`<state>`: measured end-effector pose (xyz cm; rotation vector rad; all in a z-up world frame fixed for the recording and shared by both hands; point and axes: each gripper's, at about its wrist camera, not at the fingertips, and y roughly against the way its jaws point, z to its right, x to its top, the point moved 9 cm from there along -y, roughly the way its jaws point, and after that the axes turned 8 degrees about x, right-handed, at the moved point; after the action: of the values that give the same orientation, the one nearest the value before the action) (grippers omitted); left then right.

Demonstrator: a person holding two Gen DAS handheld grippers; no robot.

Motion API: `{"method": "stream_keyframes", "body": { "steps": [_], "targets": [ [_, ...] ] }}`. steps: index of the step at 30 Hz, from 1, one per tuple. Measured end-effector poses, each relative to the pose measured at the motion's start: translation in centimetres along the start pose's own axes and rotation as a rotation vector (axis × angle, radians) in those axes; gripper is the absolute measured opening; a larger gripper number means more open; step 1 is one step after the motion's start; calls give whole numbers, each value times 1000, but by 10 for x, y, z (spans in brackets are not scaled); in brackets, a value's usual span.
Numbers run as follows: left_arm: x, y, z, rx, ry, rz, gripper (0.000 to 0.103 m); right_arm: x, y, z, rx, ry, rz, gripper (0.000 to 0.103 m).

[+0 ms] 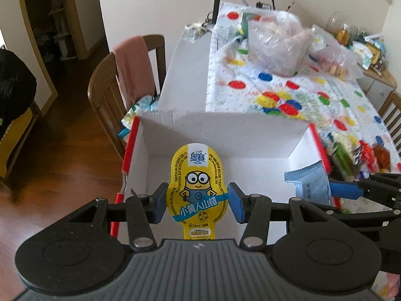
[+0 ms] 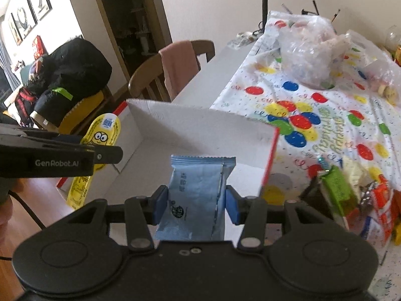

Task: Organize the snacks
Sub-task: 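Carry both snacks over the white box and open both tools to drop them, then move both tools back from the box toward the snack pile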

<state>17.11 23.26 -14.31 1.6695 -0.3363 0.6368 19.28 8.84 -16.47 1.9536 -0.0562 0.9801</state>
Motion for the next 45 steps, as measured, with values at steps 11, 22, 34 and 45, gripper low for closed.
{"method": "stream_keyframes", "body": {
  "steps": [11, 22, 34, 45],
  "targets": [
    [-28, -49, 7, -17, -88, -101, 50, -16, -43, -4, -60, -7, -98, 47],
    [-41, -61, 6, -8, -112, -126, 50, -27, -52, -10, -69, 25, -141, 46],
    [-25, -27, -2, -33, -52, -36, 61, -20, -17, -4, -56, -21, -71, 50],
    [-10, 39, 25, -102, -49, 132, 69, -11, 51, -13, 3, -22, 68, 68]
  ]
}}
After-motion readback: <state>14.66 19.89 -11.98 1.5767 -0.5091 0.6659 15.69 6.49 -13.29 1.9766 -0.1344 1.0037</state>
